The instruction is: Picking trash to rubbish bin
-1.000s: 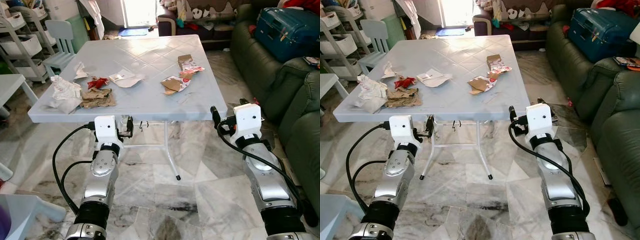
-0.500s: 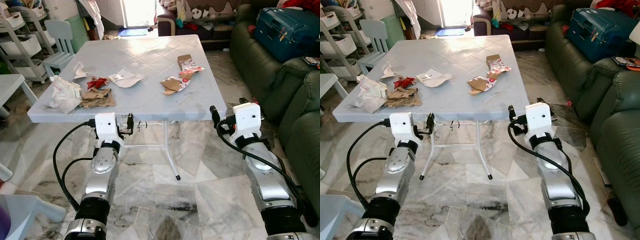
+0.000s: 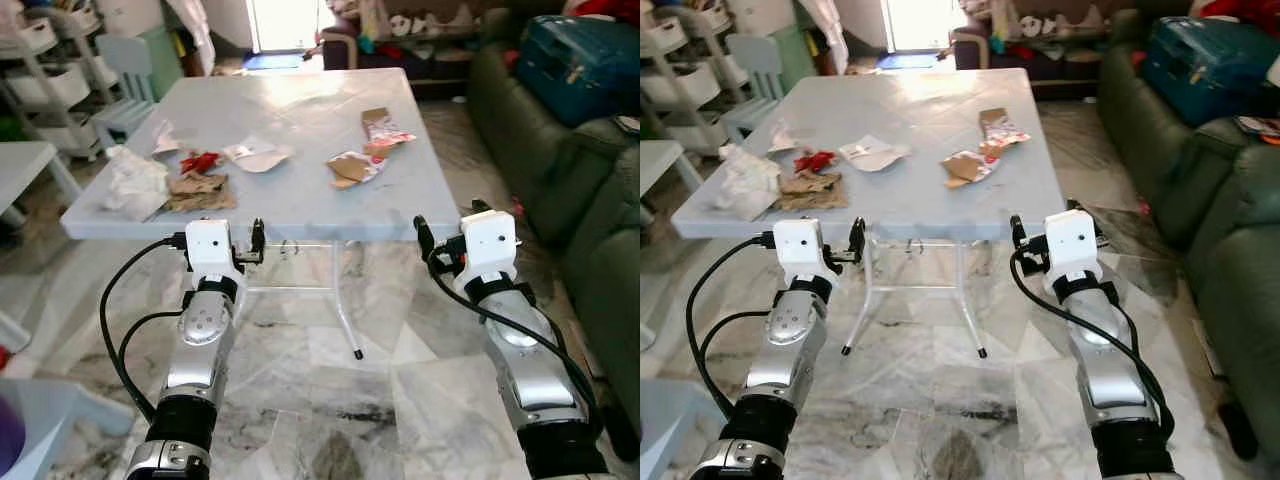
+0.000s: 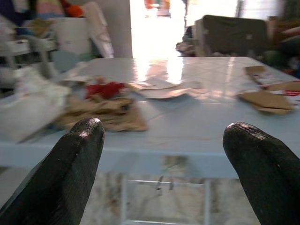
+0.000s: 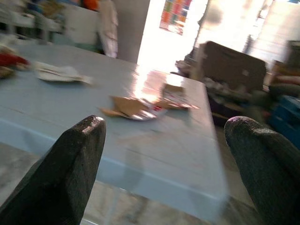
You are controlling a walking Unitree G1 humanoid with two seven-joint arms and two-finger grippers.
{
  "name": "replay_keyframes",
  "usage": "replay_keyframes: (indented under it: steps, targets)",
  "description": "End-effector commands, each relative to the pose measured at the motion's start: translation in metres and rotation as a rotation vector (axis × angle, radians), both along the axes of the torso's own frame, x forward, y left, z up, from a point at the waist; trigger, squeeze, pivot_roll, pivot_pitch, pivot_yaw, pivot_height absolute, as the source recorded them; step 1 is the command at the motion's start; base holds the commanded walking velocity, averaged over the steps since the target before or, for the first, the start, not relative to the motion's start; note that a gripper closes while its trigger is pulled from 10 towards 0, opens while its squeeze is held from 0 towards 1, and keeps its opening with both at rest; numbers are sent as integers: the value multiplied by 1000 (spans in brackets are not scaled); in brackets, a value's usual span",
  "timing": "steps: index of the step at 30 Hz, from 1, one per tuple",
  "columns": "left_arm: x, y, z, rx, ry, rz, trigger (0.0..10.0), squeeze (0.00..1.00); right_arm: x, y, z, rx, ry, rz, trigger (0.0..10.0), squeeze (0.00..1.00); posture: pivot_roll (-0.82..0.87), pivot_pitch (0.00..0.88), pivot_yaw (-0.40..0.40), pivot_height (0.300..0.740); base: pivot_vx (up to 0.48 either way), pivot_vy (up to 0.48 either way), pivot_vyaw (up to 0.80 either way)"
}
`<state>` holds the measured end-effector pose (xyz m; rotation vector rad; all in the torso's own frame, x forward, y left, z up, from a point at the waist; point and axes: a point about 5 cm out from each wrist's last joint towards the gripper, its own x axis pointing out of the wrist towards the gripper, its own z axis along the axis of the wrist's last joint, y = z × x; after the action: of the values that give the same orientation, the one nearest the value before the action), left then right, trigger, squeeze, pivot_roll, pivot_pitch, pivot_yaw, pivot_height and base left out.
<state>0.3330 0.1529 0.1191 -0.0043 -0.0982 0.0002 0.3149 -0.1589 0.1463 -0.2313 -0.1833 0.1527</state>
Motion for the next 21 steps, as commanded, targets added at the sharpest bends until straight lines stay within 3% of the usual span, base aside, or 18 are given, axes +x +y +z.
replay_keyframes:
  steps: [1, 21]
  targets:
    - [0, 3, 4, 12, -7, 4, 10000, 0, -1, 1, 3, 4, -7, 2, 10000, 0, -40, 0, 39, 740, 0, 0, 0]
    - [0, 5, 7, 23, 1, -14, 10000, 0, -5, 0, -1, 27, -1, -26, 10000, 0, -36, 0, 62, 740, 0, 0, 0]
